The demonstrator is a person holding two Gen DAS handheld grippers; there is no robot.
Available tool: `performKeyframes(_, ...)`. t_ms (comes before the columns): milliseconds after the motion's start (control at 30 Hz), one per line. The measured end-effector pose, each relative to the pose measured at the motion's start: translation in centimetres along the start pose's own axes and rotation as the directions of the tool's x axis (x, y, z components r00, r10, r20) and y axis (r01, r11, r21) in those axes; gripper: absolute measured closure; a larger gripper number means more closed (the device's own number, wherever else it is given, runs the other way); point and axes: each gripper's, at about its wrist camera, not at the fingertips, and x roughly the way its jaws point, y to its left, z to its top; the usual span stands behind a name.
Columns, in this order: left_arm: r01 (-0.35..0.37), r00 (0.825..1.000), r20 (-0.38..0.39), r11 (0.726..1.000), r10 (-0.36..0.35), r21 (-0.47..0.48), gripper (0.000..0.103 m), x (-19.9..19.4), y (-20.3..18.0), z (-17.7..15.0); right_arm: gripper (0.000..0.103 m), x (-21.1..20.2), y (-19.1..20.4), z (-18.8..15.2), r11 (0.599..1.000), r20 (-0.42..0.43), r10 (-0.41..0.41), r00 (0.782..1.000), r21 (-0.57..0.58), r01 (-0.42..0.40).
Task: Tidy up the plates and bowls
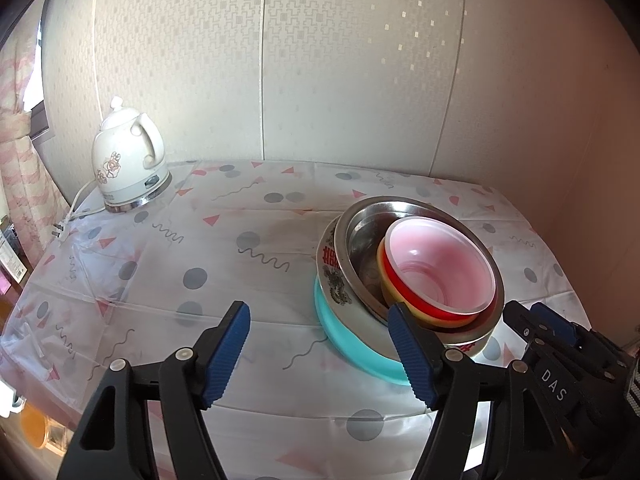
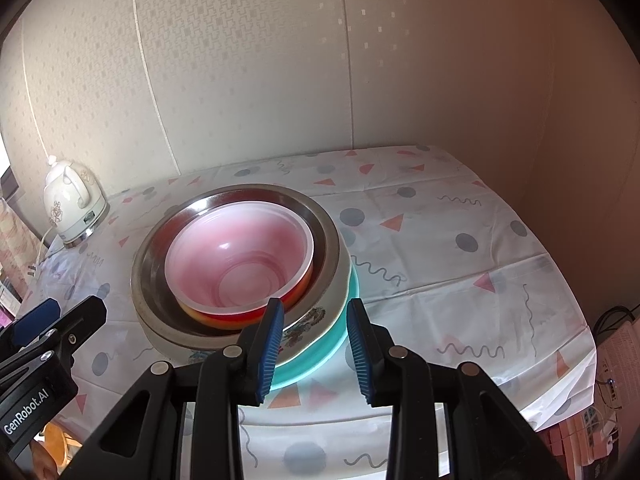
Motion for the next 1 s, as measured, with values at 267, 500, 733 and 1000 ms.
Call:
performKeyframes(267,0.002,1.000,0.009,1.000,-0.002,0.014,0.031,-0.19,-0.29,0.03,0.070,-0.04,0.04,-0.02,1.000,0.001,0.003,1.000,-0.002,-0.003)
performKeyframes(500,0.005,1.000,0.016,1.000,-0.005,0.014,0.031,-0.29,-0.33,0.04,0.070,0.08,0.11,-0.02,1.000,-0.004,0.006,1.000,-0.004,-0.006)
performKeyframes(733,0.007,1.000,0.010,1.000,-0.007,0.013,0.031,-0.19,-0.47,-0.01,0.070,0.17,0.12,-0.07,1.000,-0.006,0.008,1.000,-0.003,-0.008)
performKeyframes(1000,0.006,1.000,0.020,1.000,-0.006,0.018,0.031,-0.27,-0.66,-0.06,0.070,0.35,0.11,-0.15,1.000,-0.013,0.012,1.000,-0.004,-0.012)
